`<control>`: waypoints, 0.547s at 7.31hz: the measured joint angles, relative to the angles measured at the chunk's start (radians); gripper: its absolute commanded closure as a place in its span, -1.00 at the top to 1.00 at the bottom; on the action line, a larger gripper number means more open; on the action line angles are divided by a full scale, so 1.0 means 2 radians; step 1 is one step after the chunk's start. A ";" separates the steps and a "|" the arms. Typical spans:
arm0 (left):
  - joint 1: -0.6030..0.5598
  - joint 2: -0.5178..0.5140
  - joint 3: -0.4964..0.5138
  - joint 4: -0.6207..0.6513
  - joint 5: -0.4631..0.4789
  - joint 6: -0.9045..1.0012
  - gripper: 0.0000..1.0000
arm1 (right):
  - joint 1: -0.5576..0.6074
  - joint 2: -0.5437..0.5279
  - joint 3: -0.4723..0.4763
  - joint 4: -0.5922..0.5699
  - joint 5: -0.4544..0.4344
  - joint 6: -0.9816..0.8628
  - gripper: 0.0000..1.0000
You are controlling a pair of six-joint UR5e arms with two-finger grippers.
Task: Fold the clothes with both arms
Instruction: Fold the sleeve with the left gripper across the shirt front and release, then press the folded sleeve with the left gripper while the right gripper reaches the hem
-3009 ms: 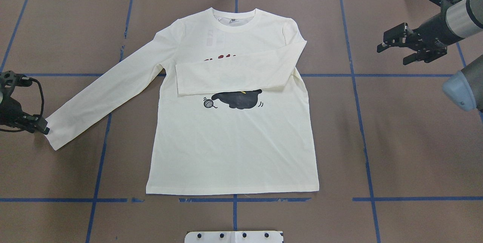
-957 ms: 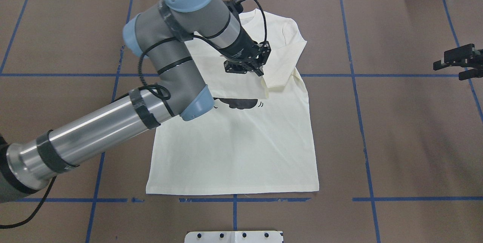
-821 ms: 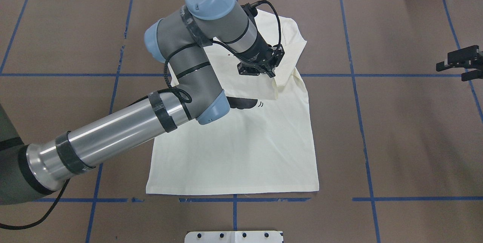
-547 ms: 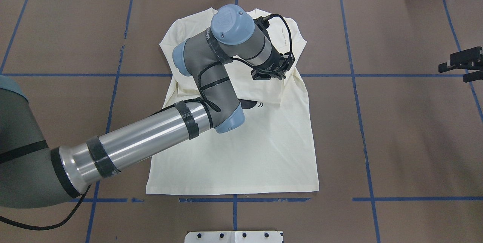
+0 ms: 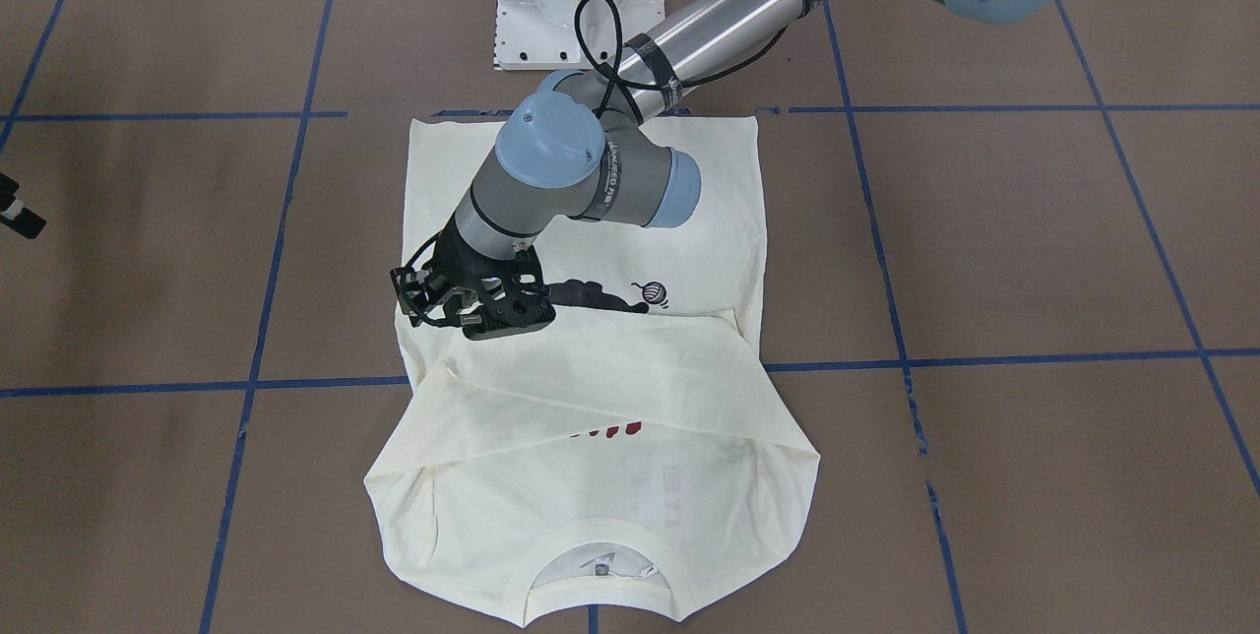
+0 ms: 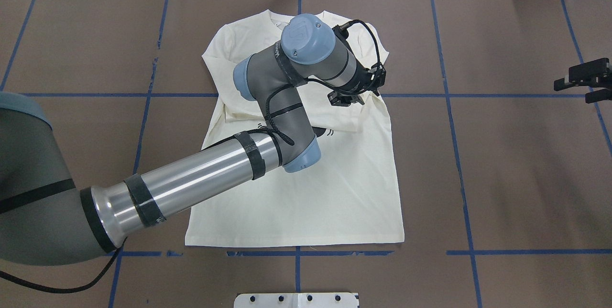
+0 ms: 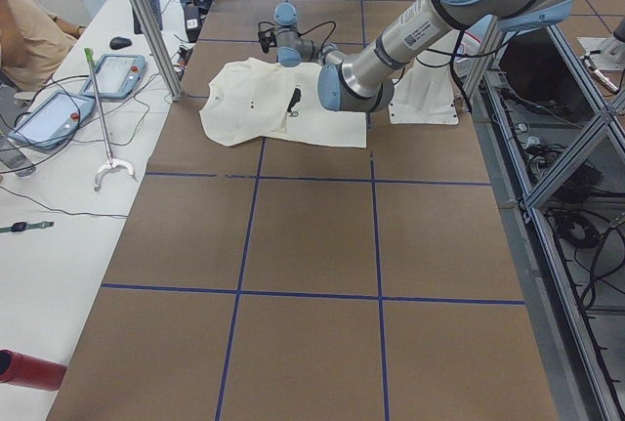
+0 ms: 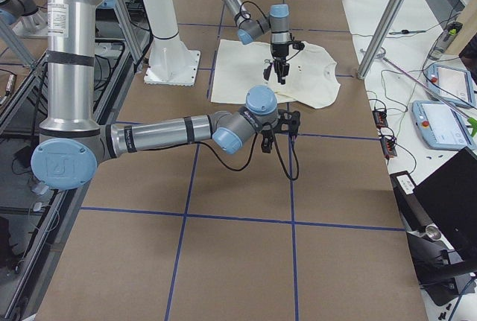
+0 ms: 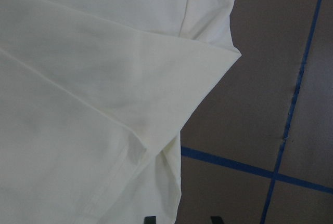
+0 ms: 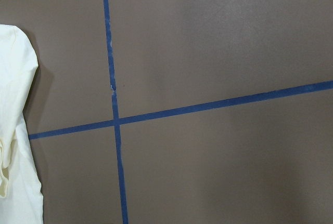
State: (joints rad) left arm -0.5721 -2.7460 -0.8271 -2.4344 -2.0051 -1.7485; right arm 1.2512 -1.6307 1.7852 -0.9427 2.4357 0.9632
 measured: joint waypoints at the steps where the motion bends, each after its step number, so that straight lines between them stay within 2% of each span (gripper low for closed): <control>1: -0.002 0.021 -0.024 0.015 -0.032 -0.002 -0.08 | -0.010 0.009 0.001 0.000 -0.002 0.023 1.00; 2: -0.010 0.059 -0.079 0.043 -0.066 -0.001 -0.08 | -0.041 0.026 0.009 0.000 -0.020 0.083 1.00; 3: -0.024 0.118 -0.167 0.064 -0.084 0.004 -0.06 | -0.105 0.040 0.031 0.000 -0.075 0.166 1.00; 4: -0.044 0.188 -0.261 0.074 -0.090 0.017 -0.06 | -0.187 0.047 0.059 -0.001 -0.149 0.248 0.98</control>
State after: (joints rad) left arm -0.6591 -2.3700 -1.3501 -2.2863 -2.1859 -1.7140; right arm 0.8769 -1.5362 1.9033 -0.9440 2.1367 1.4594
